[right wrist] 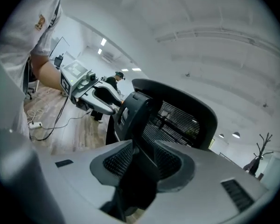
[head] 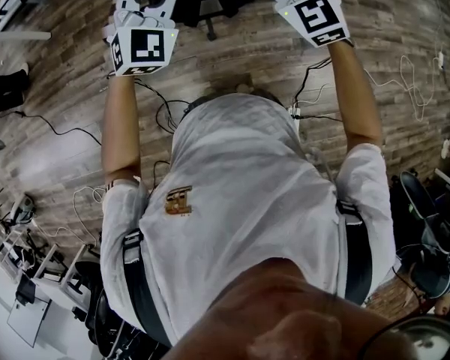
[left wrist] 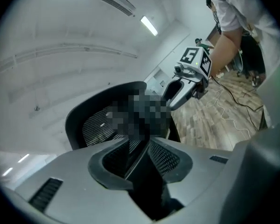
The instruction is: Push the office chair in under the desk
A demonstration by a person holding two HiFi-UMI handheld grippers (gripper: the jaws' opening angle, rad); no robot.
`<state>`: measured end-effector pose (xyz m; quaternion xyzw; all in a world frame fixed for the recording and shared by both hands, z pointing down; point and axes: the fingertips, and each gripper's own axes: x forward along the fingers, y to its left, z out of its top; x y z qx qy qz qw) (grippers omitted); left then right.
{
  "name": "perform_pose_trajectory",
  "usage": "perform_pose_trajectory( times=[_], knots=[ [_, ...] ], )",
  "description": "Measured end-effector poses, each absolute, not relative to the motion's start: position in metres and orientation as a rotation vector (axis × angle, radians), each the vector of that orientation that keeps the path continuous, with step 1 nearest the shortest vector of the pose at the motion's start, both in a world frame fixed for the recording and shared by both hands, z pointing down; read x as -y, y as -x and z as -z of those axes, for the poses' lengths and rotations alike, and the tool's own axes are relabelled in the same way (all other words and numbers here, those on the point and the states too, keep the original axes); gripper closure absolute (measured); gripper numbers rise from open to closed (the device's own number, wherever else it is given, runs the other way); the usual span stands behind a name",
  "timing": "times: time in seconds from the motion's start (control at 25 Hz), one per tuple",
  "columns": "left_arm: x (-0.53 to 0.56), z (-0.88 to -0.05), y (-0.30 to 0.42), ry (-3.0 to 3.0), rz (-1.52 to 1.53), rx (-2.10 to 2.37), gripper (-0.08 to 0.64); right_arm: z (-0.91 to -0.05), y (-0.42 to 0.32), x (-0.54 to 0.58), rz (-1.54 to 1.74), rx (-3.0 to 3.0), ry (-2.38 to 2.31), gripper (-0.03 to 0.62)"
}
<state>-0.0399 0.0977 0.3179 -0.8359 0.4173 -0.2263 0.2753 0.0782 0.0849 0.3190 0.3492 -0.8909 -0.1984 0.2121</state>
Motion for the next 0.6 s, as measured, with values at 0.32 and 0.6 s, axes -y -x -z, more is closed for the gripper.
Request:
perform_pose_trajectory(
  times=[0.32, 0.6],
  knots=[
    [-0.072, -0.351, 0.044, 2.035, 0.868, -0.982, 0.321, -0.347, -0.075, -0.058, 0.735, 2.216, -0.876, 0.37],
    [-0.053, -0.365, 0.052, 1.852, 1.001, -0.917, 0.249, -0.366, -0.072, -0.036, 0.991, 1.887, -0.802, 0.341]
  ],
)
